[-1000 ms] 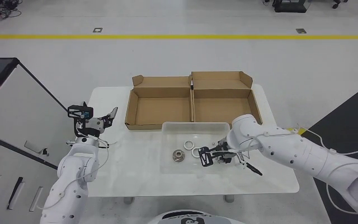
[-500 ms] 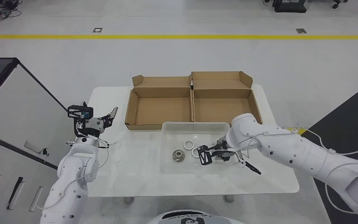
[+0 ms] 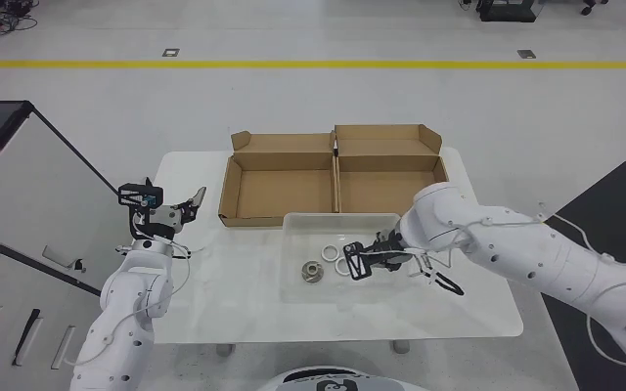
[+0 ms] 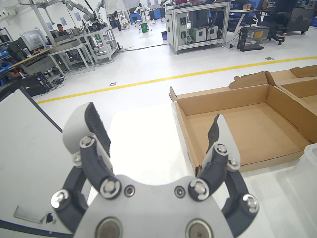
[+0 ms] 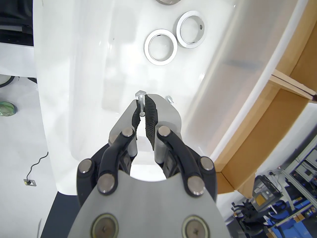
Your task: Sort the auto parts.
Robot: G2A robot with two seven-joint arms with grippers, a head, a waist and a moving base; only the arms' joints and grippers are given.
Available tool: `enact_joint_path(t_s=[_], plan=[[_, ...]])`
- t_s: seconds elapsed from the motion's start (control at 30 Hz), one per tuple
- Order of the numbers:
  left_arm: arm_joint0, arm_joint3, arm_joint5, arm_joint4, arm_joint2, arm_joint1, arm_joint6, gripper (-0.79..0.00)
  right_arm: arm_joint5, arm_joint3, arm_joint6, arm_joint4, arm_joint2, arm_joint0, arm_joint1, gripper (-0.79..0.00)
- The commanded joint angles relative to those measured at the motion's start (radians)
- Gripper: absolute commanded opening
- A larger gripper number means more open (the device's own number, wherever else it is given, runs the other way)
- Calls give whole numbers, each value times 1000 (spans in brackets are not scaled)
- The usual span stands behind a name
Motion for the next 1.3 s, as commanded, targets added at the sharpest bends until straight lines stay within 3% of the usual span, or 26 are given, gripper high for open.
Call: enact_joint_path(t_s=[0.0,0.4,0.63,0.77,1.27], plan=[[0,0,0,0,0,0,0,0,-5,-18,-5,26,9,15,15,-785],[0,0,0,0,0,0,0,0,-20,-122,-40,180,104,35,71,-785],[0,0,0,0,0,0,0,0,-131,-41,-131,201,171,53,85,-785],[0,0,0,0,0,0,0,0,-199,43,-205,196,191,72,79,-785],[0,0,0,0,0,0,0,0,-199,177,-485,109,64,229,17,-785]])
